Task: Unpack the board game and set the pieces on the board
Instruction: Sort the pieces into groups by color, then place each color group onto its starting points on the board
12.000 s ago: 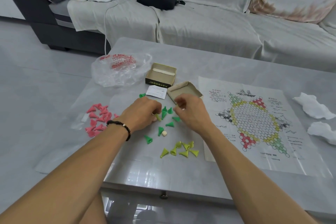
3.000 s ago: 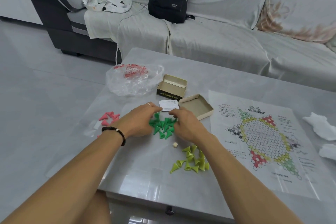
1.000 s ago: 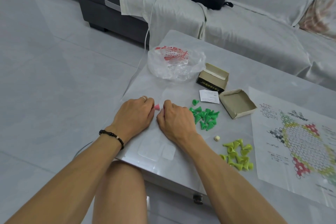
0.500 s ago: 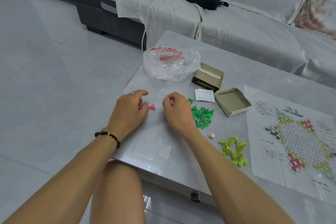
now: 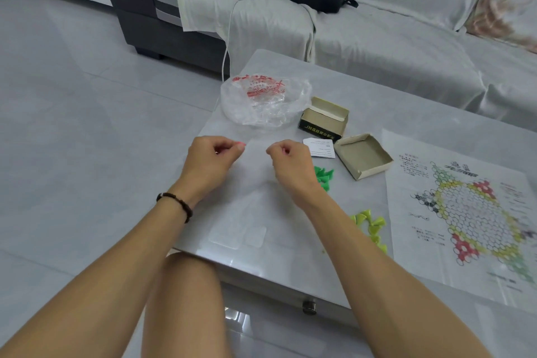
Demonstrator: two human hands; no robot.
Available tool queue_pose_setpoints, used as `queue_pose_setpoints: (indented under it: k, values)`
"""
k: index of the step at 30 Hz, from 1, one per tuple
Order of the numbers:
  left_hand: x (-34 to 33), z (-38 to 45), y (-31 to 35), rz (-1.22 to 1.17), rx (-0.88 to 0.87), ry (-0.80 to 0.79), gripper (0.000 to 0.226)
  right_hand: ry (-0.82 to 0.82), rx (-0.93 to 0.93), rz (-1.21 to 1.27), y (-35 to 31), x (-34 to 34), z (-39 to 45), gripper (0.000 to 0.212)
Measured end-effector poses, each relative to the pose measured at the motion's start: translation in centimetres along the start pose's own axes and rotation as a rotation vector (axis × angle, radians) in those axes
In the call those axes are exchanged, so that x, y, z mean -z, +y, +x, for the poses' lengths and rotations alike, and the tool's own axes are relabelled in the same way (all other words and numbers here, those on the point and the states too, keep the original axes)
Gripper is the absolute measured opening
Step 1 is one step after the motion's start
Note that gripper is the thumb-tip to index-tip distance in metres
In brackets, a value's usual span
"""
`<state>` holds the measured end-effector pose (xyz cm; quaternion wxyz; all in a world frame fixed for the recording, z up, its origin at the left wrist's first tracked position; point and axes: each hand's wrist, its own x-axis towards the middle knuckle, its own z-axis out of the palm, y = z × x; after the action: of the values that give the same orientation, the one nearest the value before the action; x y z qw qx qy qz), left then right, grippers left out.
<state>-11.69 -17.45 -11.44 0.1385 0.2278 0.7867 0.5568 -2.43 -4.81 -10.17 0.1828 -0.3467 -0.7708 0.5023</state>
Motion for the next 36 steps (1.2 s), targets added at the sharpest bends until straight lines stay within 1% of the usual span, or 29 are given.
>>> queue_pose_setpoints:
  k: [2,4,7,9,11,13,15,18,21,23,25,27,30,33,35,36]
  values:
    - [-0.5,-0.2,1.7,-0.128,0.044,-0.013,0.02,-0.002,-0.022,0.049,-0.7,1.3,-0.5,0.027]
    - [-1.7,-0.7,3.5,-0.204,0.061,-0.028,0.024,0.011,-0.024,0.06,-1.0,3.1,-1.1,0.028]
    - [-4.7,-1.9,5.9,-0.288,0.075,-0.071,0.023,0.051,0.013,0.06,-0.7,6.4,-2.0,0.025]
    - [-7.1,-2.9,7.6,-0.312,0.067,-0.119,0.017,0.104,0.017,0.037,-0.1,9.2,-2.5,0.018]
    - [-9.7,-4.0,9.2,-0.322,0.044,-0.175,0.013,0.166,0.007,0.022,0.9,12.2,-3.1,0.023]
    - [-12.5,-5.1,10.8,-0.345,0.015,-0.22,0.015,0.219,-0.01,0.02,2.0,15.6,-3.9,0.031]
    - [-15.5,-6.4,12.2,-0.339,-0.034,-0.271,0.016,0.263,-0.044,0.033,3.6,18.9,-4.8,0.031]
    - [-20.4,-8.6,13.7,-0.27,-0.131,-0.358,0.012,0.367,-0.067,-0.01,7.2,23.8,-6.5,0.029]
    - [-25.0,-10.7,13.5,-0.146,-0.195,-0.433,0.015,0.44,-0.079,-0.095,10.8,27.7,-8.6,0.029]
    - [-27.6,-12.0,13.0,0.039,-0.279,-0.456,0.018,0.466,-0.07,-0.159,13.0,29.6,-10.0,0.033]
    - [-29.8,-13.0,12.7,0.277,-0.413,-0.461,0.021,0.474,-0.069,-0.267,15.0,30.8,-10.8,0.034]
    - [-31.7,-13.4,12.3,0.466,-0.509,-0.487,0.022,0.444,-0.05,-0.369,16.7,31.6,-10.9,0.028]
    - [-34.1,-13.3,11.9,0.662,-0.6,-0.55,0.028,0.411,-0.001,-0.495,18.3,32.1,-10.0,0.023]
    - [-35.2,-13.4,11.4,0.759,-0.722,-0.548,0.029,0.417,0.048,-0.596,19.0,32.3,-8.9,0.024]
    - [-35.3,-13.6,10.9,0.75,-0.843,-0.514,0.028,0.403,0.05,-0.671,19.4,32.2,-8.3,0.026]
    - [-35.2,-13.6,10.7,0.741,-0.873,-0.51,0.026,0.394,0.038,-0.686,19.5,32.1,-8.1,0.027]
